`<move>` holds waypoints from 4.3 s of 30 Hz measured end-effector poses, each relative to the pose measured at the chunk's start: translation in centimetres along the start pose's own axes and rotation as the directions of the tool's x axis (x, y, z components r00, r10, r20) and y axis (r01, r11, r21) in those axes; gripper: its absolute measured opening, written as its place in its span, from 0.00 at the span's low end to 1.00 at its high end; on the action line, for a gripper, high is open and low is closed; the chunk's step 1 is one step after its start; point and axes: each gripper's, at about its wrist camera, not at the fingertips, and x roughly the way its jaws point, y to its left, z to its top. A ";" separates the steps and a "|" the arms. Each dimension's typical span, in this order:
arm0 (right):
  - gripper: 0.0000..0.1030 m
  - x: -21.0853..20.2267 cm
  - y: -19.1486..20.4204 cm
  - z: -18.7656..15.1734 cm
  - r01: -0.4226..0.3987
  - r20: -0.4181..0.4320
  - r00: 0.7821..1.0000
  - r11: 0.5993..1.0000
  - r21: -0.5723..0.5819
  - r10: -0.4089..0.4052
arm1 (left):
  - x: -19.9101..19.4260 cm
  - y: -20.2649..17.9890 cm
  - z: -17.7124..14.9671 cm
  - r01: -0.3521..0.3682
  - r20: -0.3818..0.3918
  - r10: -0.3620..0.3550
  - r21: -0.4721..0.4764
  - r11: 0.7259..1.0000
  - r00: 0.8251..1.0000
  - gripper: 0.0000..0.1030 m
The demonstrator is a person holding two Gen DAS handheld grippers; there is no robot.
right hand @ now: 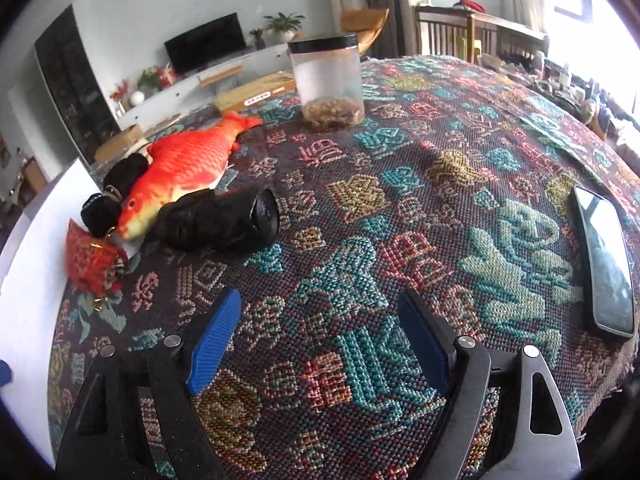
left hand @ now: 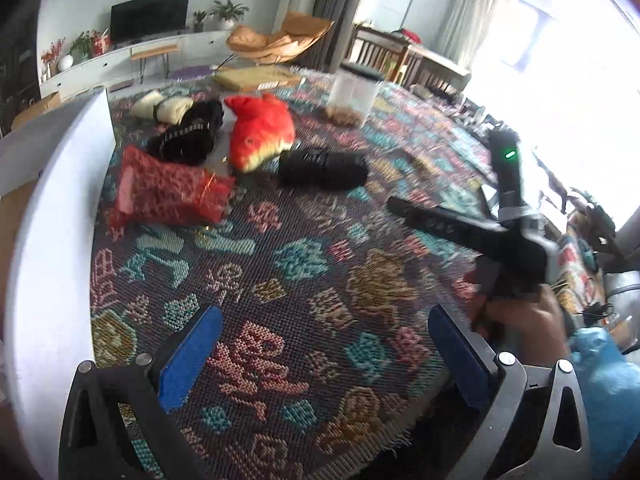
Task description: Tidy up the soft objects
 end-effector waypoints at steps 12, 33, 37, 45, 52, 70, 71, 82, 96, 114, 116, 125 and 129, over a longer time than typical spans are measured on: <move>0.88 2.0 0.4 -1.4 0.119 -0.098 0.987 0.990 -0.077 -0.126 | 7.9 5.8 1.2 -0.304 0.000 0.305 -0.051 0.951 0.952 1.00; 0.91 2.4 0.9 -1.6 0.127 -0.108 0.985 0.986 -0.105 -0.138 | 7.8 5.8 1.0 -0.310 0.005 0.310 -0.049 0.950 0.951 1.00; 0.91 2.4 0.9 -1.7 0.127 -0.108 0.984 0.986 -0.105 -0.138 | 7.7 5.8 1.0 -0.310 0.005 0.310 -0.050 0.950 0.951 1.00; 0.91 2.4 0.9 -1.7 0.127 -0.109 0.984 0.986 -0.105 -0.138 | 7.7 5.8 0.9 -0.310 0.004 0.310 -0.050 0.949 0.951 1.00; 0.91 2.4 0.9 -1.7 0.126 -0.109 0.984 0.986 -0.106 -0.138 | 7.7 5.8 0.9 -0.310 0.005 0.310 -0.050 0.950 0.951 1.00; 0.91 2.4 1.0 -1.7 0.126 -0.109 0.984 0.986 -0.106 -0.138 | 7.7 5.8 0.9 -0.309 0.004 0.310 -0.051 0.950 0.951 1.00; 0.91 2.4 1.0 -1.7 0.126 -0.110 0.984 0.986 -0.106 -0.138 | 7.7 5.8 0.9 -0.310 0.004 0.310 -0.051 0.950 0.951 1.00; 0.92 2.4 1.0 -1.6 0.126 -0.110 0.984 0.986 -0.106 -0.137 | 7.7 5.8 1.0 -0.310 0.004 0.310 -0.051 0.950 0.951 1.00; 0.92 2.4 1.0 -1.6 0.126 -0.110 0.984 0.986 -0.107 -0.137 | 7.8 5.8 1.0 -0.310 0.005 0.310 -0.051 0.950 0.951 1.00; 0.92 2.4 1.0 -1.6 0.125 -0.111 0.984 0.986 -0.107 -0.137 | 7.7 5.8 1.0 -0.310 0.005 0.310 -0.051 0.949 0.951 1.00; 0.92 2.4 1.0 -1.6 0.125 -0.111 0.984 0.986 -0.107 -0.137 | 7.7 5.8 0.9 -0.310 0.005 0.310 -0.051 0.949 0.951 1.00; 0.92 2.4 1.0 -1.6 0.125 -0.111 0.984 0.986 -0.107 -0.137 | 7.7 5.8 1.0 -0.310 0.005 0.310 -0.051 0.950 0.951 1.00; 0.92 2.4 1.0 -1.6 0.125 -0.111 0.984 0.986 -0.107 -0.137 | 7.7 5.8 0.9 -0.310 0.005 0.310 -0.051 0.950 0.951 1.00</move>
